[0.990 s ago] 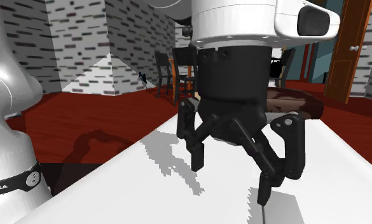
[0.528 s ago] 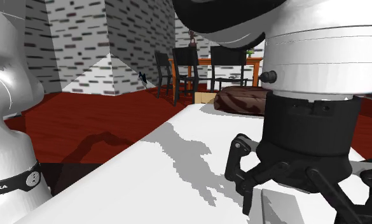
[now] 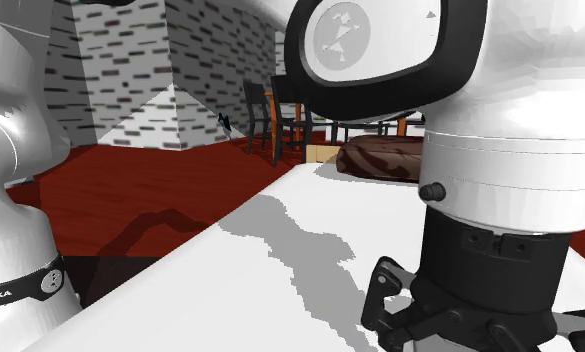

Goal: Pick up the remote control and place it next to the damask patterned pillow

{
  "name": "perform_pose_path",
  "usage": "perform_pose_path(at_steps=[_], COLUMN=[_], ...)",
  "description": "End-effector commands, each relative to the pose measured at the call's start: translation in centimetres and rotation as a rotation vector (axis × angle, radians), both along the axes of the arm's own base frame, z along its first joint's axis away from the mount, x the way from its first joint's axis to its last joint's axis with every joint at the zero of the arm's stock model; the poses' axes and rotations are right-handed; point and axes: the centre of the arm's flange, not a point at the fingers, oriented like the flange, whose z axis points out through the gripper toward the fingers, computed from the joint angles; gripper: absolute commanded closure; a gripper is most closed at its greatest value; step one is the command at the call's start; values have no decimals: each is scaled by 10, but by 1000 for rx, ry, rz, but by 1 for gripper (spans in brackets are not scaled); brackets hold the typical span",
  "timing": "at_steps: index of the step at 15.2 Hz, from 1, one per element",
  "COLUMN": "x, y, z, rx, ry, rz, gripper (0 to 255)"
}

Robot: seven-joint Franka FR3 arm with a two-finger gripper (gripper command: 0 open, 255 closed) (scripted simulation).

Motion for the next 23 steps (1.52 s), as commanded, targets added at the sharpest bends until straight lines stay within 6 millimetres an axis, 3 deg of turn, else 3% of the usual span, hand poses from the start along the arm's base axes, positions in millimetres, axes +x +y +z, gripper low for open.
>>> perform_pose_path(at_steps=[1,7,8,17,23], x=[0,0,0,0,0], y=[2,2,2,2,2], z=[-3,-3,-3,-3,28], rx=[0,0,0,0,0], ry=[0,0,0,0,0], rz=[0,0,0,0,0], gripper=[0,0,255,255,255])
